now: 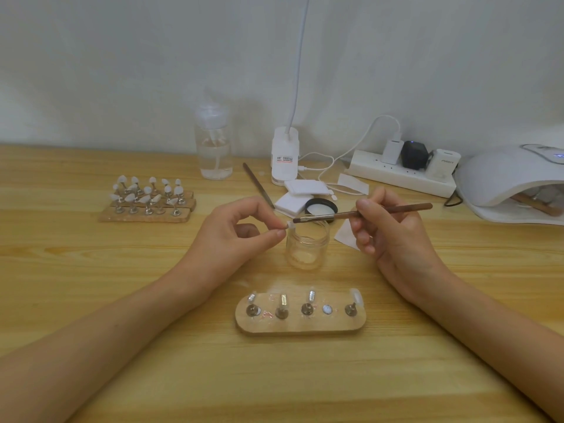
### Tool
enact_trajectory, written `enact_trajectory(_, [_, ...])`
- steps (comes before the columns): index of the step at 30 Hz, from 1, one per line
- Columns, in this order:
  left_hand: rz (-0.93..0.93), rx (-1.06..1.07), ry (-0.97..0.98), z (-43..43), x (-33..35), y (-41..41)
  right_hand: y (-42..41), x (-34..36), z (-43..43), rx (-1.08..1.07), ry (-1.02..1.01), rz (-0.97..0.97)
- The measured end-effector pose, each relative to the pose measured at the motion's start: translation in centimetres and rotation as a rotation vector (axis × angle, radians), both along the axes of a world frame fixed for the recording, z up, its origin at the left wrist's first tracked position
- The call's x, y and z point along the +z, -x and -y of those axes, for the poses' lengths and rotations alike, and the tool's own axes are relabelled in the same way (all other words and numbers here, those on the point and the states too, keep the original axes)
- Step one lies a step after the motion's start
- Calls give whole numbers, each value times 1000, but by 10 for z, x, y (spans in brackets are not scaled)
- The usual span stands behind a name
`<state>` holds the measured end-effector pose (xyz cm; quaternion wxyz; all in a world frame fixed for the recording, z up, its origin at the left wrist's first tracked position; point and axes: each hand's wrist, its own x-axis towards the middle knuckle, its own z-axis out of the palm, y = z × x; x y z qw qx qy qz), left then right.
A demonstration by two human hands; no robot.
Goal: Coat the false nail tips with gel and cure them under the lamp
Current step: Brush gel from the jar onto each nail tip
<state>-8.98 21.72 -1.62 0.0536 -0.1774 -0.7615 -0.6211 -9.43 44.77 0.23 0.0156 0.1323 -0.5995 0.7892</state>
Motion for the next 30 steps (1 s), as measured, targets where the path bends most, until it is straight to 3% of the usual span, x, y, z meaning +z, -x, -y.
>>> enact_trajectory(24, [75,49,-1,-3,5,-3,-1,-1,1,-41,-63,4])
enact_trajectory(30, [56,70,-66,-3,7,-5,0,0,-1,-47,18,3])
